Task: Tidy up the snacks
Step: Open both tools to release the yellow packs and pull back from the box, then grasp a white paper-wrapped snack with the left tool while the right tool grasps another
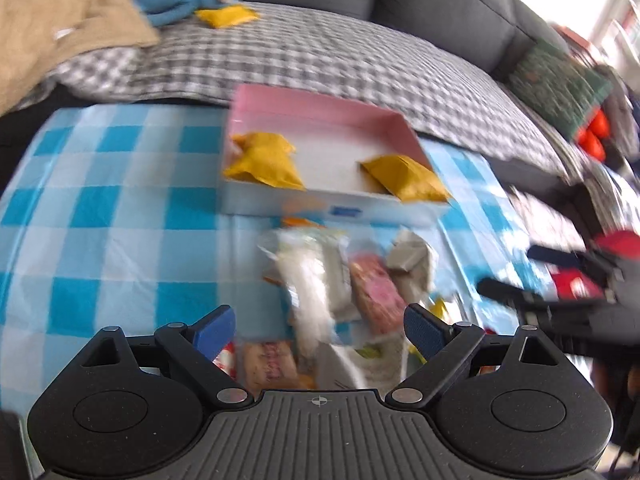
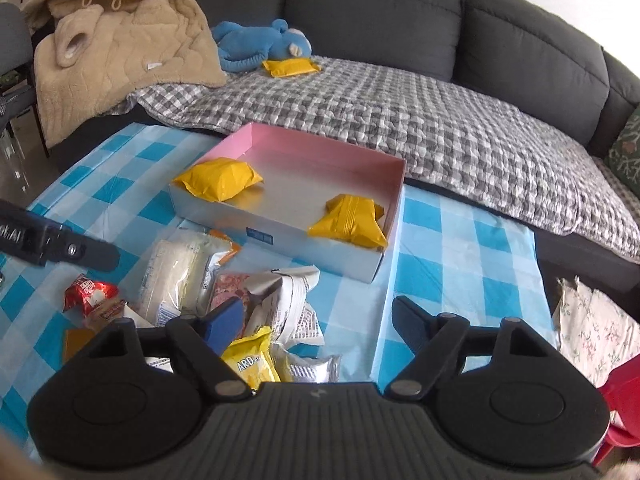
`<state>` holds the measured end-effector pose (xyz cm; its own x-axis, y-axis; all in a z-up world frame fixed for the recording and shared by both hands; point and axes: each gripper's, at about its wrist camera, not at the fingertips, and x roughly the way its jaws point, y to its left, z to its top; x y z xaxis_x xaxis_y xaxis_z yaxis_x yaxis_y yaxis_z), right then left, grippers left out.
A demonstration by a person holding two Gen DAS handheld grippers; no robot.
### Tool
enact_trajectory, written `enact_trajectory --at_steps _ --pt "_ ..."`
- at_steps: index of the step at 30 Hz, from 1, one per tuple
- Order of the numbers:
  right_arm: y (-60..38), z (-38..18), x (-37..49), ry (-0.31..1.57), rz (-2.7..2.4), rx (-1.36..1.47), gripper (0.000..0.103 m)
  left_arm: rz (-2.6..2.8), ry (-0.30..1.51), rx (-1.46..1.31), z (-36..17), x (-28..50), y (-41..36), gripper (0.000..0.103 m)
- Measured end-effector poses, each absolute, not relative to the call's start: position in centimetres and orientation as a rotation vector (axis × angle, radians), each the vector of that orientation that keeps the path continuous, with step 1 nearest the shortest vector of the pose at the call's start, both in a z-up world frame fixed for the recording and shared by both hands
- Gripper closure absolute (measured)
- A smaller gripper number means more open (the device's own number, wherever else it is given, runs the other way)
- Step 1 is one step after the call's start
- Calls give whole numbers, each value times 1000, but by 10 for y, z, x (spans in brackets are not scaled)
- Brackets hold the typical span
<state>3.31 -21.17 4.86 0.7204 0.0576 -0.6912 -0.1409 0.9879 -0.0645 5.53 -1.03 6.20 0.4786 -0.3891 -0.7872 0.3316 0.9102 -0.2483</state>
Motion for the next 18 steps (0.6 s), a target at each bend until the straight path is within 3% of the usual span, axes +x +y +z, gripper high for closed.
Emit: enact_trajectory --at_steps 14,18 --pt "-228 42 38 825 95 -41 23 -716 825 601 11 -19 -100 10" --pt "-228 40 40 839 89 -45 23 -671 826 637 5 -15 -99 13"
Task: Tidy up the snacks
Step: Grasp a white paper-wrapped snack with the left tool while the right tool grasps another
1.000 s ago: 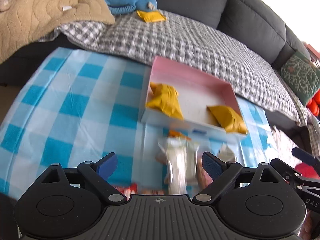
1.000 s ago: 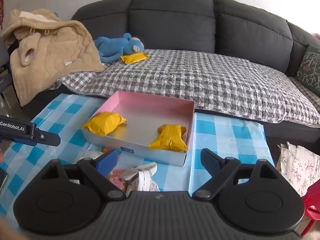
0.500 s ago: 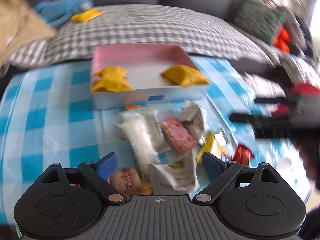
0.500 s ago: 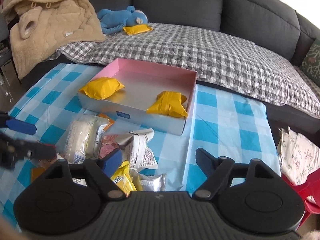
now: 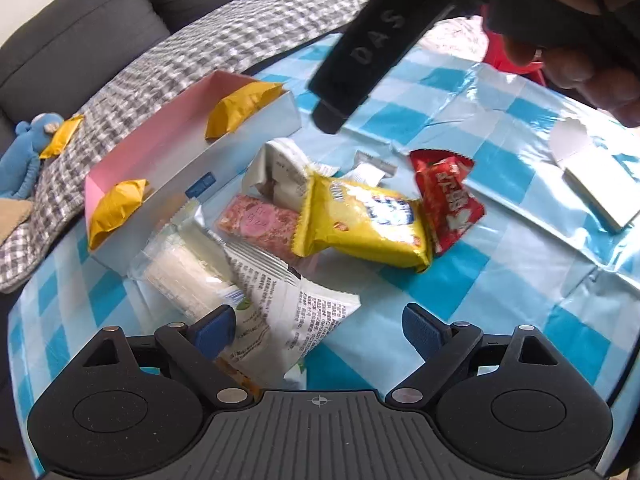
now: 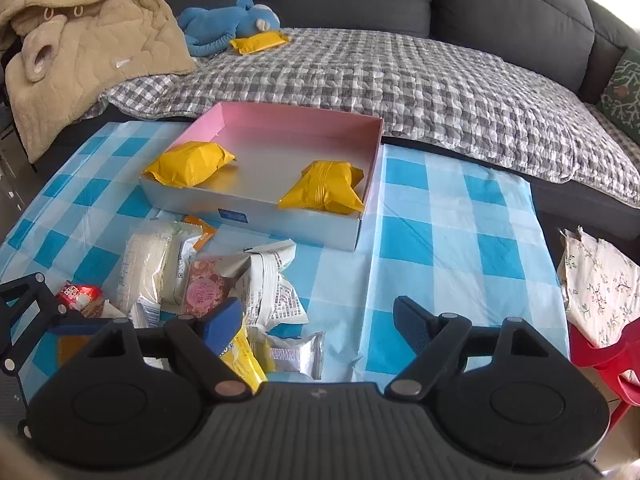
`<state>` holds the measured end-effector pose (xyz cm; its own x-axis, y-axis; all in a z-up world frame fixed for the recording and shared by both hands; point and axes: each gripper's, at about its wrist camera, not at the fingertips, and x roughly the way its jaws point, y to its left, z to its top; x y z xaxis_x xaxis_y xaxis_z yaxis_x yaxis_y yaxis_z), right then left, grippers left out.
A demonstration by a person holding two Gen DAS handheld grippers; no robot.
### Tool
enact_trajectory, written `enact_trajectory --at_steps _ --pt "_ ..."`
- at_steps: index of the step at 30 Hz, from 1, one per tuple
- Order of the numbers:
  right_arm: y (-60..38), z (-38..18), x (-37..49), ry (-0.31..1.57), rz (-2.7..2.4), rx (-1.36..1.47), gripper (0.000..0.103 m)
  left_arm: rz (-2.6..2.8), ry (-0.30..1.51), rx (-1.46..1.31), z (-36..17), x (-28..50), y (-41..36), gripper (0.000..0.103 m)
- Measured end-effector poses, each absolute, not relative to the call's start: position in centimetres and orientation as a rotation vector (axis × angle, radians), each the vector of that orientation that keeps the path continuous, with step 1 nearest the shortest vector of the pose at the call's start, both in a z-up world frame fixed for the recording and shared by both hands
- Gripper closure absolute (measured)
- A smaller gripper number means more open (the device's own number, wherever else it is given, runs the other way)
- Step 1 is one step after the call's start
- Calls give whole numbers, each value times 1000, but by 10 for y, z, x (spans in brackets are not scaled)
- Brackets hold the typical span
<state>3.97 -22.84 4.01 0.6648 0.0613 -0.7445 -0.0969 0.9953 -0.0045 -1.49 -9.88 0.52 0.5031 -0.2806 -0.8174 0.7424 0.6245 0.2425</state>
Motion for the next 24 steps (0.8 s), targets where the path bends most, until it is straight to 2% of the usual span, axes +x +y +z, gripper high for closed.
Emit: enact_trajectory --at_steps 1,4,9,12,24 --pt "-228 40 40 841 91 -47 23 -652 831 625 5 -10 -97 13" --pt "-226 40 41 840 102 -52 23 -607 851 594 4 1 -92 25" --pt "-227 39 42 846 102 -49 24 -564 930 497 3 15 -82 61" --pt "-228 38 43 855 102 -48 26 -553 950 421 7 22 -75 67" --pt "-225 32 46 896 158 -34 33 -519 998 228 25 38 -56 75"
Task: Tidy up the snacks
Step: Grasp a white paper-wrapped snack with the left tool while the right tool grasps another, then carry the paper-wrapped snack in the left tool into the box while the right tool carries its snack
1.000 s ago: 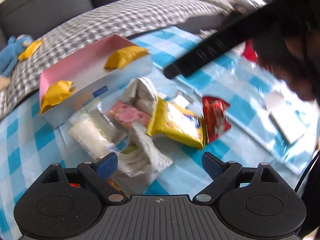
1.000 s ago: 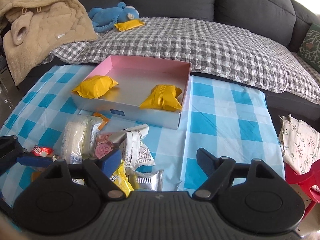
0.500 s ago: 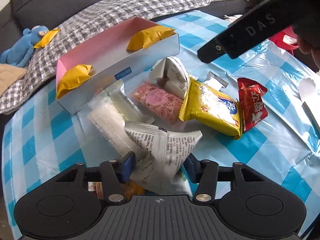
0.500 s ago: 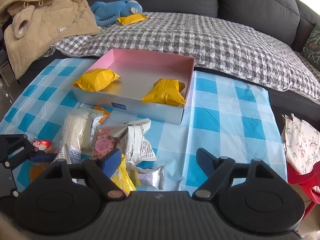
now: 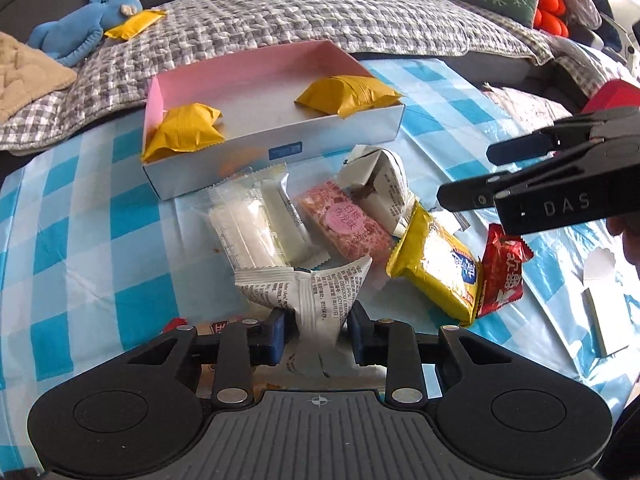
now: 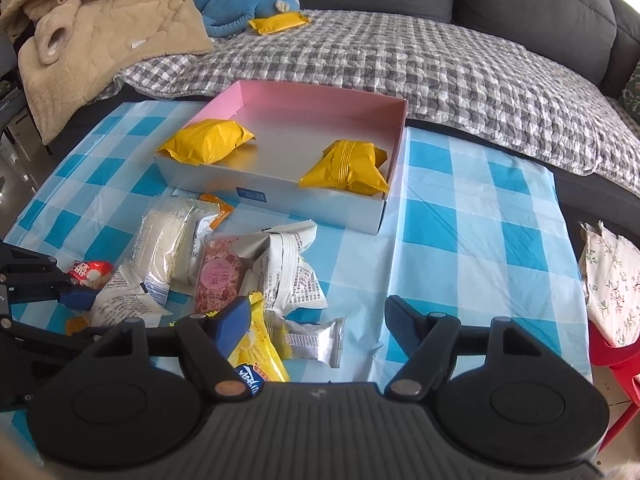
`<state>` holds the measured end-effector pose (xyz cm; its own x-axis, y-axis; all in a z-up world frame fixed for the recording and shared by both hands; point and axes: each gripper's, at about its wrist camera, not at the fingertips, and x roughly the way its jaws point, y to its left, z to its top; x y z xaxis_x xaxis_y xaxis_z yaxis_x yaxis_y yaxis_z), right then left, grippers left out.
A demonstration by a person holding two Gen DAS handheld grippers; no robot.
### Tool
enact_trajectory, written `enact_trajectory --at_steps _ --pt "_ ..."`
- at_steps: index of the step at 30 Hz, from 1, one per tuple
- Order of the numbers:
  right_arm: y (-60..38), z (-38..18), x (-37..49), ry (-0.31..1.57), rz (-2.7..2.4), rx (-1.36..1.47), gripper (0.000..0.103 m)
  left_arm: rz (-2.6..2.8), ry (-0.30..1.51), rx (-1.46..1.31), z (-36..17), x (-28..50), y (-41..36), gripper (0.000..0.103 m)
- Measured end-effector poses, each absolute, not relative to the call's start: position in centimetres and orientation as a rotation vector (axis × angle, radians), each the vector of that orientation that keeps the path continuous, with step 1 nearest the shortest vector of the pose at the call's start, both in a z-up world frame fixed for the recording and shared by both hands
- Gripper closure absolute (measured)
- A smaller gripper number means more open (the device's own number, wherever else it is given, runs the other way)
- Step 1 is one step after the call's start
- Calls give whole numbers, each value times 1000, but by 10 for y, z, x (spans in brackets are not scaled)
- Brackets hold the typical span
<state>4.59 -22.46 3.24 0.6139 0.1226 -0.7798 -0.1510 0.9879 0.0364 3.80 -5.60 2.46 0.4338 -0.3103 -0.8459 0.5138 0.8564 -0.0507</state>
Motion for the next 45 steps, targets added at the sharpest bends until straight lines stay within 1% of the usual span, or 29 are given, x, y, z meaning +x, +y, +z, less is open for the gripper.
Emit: enact_trajectory --at_steps 3,5,6,8,10,14,19,21,22,24,30,33,39,41,45 --pt "-227 29 52 909 174 39 35 -500 995 168 32 44 -48 76" --pt "-228 25 58 912 181 75 37 -489 986 128 36 48 -43 77" --pt "-227 24 62 912 179 83 39 -481 982 109 38 50 -40 80" --pt "-226 19 69 914 183 96 41 -467 978 72 40 53 -36 80" --pt "-223 14 74 922 196 106 45 -466 979 59 39 55 -35 80" --pt "-217 6 83 917 202 120 48 -458 977 54 38 57 -34 81" --pt "-206 -5 93 909 173 53 49 -449 968 39 40 58 -32 81" --pt "-207 -4 96 913 169 57 58 -448 967 35 40 59 -31 81" --pt "-209 -2 96 915 177 78 69 -445 963 30 41 59 -29 81" --pt "-214 3 95 912 188 128 73 -439 957 23 42 60 -27 82" --pt "-215 7 90 917 189 134 77 -425 949 -3 46 62 -22 83" --pt "-217 13 87 898 192 156 78 -428 936 -10 50 62 -19 85" --pt "-220 15 87 893 168 180 78 -425 928 -28 52 64 -14 86" --pt "-222 14 88 896 156 183 78 -437 944 -26 49 65 -15 85" --pt "-222 16 87 885 149 177 78 -442 935 47 46 62 -21 79"
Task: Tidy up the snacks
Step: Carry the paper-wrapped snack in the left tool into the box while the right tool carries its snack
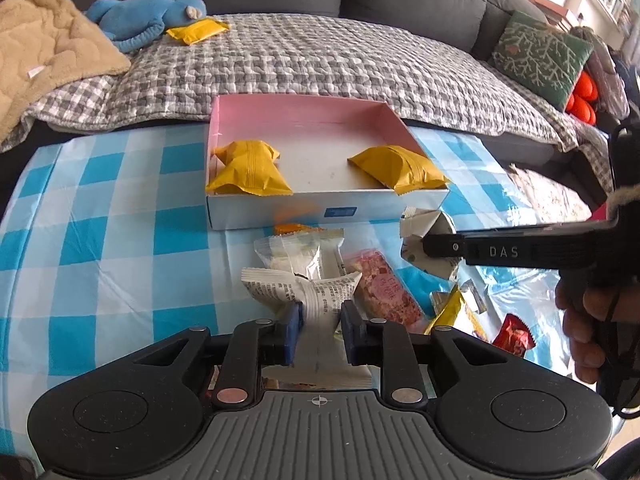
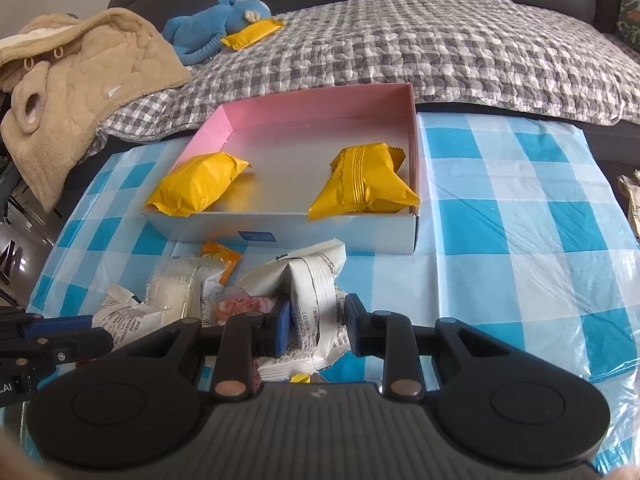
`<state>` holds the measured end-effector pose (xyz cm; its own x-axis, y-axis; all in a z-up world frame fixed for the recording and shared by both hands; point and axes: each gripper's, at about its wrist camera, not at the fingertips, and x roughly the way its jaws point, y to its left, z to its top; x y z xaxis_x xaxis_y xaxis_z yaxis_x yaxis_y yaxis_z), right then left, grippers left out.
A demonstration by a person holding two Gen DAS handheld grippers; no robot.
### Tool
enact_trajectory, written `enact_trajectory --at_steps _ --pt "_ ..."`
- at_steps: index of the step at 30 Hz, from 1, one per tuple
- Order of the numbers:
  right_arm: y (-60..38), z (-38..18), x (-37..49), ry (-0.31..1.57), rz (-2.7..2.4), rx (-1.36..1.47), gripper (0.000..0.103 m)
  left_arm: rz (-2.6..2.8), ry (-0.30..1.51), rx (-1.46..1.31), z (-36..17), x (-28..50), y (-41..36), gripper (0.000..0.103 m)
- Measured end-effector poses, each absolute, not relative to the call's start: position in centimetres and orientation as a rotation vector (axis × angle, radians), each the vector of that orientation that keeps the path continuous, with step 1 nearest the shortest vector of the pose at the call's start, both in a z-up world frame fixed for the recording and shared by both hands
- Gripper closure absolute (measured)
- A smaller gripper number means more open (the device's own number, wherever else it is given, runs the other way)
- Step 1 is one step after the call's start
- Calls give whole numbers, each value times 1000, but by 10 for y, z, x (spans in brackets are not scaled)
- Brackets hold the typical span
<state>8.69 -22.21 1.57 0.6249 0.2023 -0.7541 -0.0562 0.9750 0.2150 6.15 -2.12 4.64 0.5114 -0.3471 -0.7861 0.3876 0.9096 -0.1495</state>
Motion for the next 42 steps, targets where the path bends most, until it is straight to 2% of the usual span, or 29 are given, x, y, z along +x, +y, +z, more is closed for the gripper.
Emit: enact_trajectory --at_steps 4,8,15,30,42 --pt "-219 15 87 883 152 174 78 -402 976 128 31 61 -30 66" --pt "-219 15 87 881 159 172 78 -368 996 166 16 66 -32 63" --pt "-225 21 82 860 163 205 78 -339 990 85 31 70 -18 75" --pt "-231 37 81 788 172 291 78 -321 874 -86 61 97 5 75" --pt "-243 44 103 719 173 395 78 -361 837 -88 60 153 -29 75"
